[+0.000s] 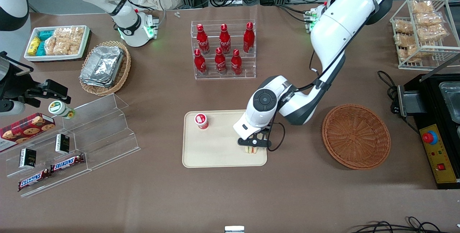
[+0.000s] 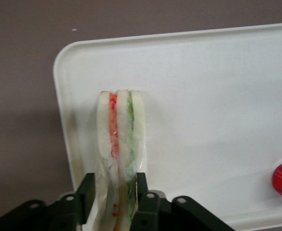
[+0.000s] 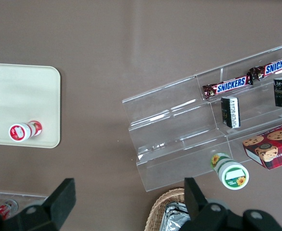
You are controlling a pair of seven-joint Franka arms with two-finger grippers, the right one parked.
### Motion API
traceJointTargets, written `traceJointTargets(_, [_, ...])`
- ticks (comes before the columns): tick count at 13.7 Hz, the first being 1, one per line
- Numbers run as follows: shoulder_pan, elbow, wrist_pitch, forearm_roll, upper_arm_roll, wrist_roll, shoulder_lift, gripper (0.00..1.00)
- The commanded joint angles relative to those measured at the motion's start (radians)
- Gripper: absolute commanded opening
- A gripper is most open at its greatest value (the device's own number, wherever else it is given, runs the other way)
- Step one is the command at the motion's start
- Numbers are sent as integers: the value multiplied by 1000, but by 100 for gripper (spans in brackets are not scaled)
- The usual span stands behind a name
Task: Place sandwich from basket to tray
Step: 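Open the left gripper to release the sandwich on the tray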
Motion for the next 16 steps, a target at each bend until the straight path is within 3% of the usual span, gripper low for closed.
traceJointTargets(1, [19, -3, -158, 1, -4, -11, -116, 100])
traceJointTargets(8, [164, -1, -488, -124, -2, 281, -380, 99])
traceJointTargets(12, [295, 0, -615, -131, -2, 515, -514, 99])
traceJointTargets(16, [396, -1, -706, -137, 1, 548, -591, 100])
